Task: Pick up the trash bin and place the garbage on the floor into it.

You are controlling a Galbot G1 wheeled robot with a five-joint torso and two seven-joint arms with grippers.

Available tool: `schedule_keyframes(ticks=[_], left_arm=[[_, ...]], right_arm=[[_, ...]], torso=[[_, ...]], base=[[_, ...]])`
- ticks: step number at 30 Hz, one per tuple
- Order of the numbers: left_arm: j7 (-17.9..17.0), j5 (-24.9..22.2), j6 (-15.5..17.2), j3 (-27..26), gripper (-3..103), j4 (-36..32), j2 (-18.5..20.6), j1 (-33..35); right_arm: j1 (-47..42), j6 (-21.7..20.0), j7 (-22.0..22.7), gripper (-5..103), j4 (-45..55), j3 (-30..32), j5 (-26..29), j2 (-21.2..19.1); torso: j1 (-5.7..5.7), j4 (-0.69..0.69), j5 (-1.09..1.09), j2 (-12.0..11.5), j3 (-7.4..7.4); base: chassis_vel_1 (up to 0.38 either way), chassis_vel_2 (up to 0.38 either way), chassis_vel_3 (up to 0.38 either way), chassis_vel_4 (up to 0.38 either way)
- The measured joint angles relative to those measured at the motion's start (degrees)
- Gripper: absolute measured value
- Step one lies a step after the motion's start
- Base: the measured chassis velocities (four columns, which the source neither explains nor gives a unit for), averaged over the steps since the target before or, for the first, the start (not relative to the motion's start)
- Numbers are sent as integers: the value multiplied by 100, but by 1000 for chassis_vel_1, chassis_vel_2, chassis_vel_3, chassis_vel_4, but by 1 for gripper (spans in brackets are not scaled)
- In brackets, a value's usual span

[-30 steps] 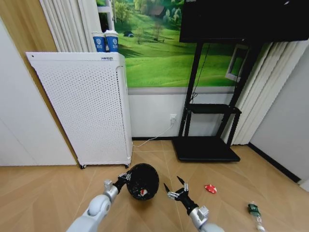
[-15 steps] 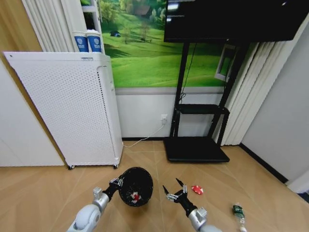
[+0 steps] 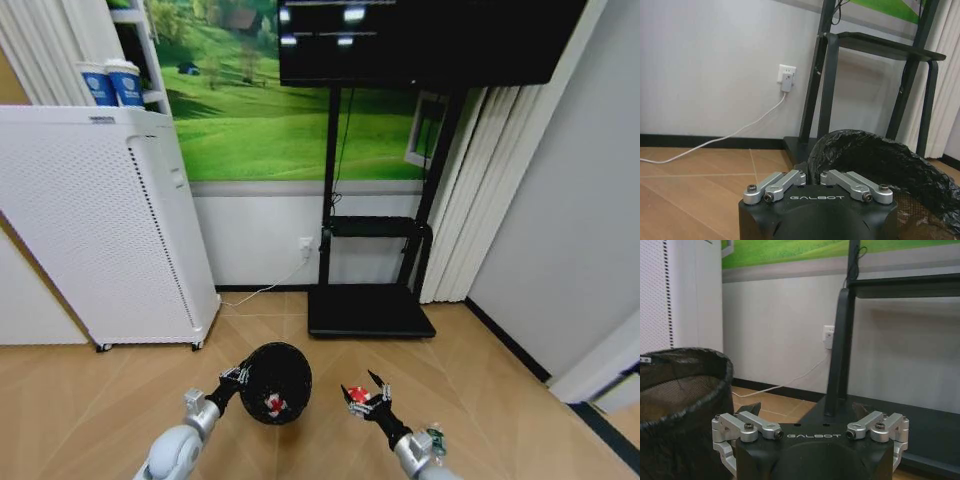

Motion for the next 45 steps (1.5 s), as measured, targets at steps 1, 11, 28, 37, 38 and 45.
schedule_keyframes(ticks=[1, 11, 28, 37, 38, 45], left_arm=[[0, 0, 0, 0, 6, 0, 0, 0], [211, 27, -114, -1142, 6, -290, -106, 562], [-126, 79, 62, -2207, 6, -528, -254, 970], [-115, 123, 45, -2241, 6, -850, -237, 1184], [-112, 124, 34, -2260, 6, -883, -226, 1218], [-23, 140, -18, -2260, 6, -907, -198, 1265]], right_arm=[[0, 0, 0, 100, 0, 0, 0, 0], [13, 16, 107, 100, -135, 70, -244, 51], [-328, -102, 20, 100, -756, 11, -818, 168], [185, -155, -73, 100, -1921, -169, -1006, 535], [302, -184, -73, 100, -2079, -179, -1010, 567], [584, -303, -55, 100, -2497, -89, -1054, 566]], torso=[[0, 0, 0, 0, 0], [-1, 4, -7, 0, -1], [-1, 2, -4, -1, -1], [-1, 1, -3, 0, 0], [-1, 3, -2, 0, 0], [-1, 1, -4, -1, 0]], base=[[-237, -169, 272, 171], [-89, 100, 103, -90], [-60, 67, 51, -45], [3, -1, -7, 1], [0, 0, 0, 0], [0, 0, 0, 0]])
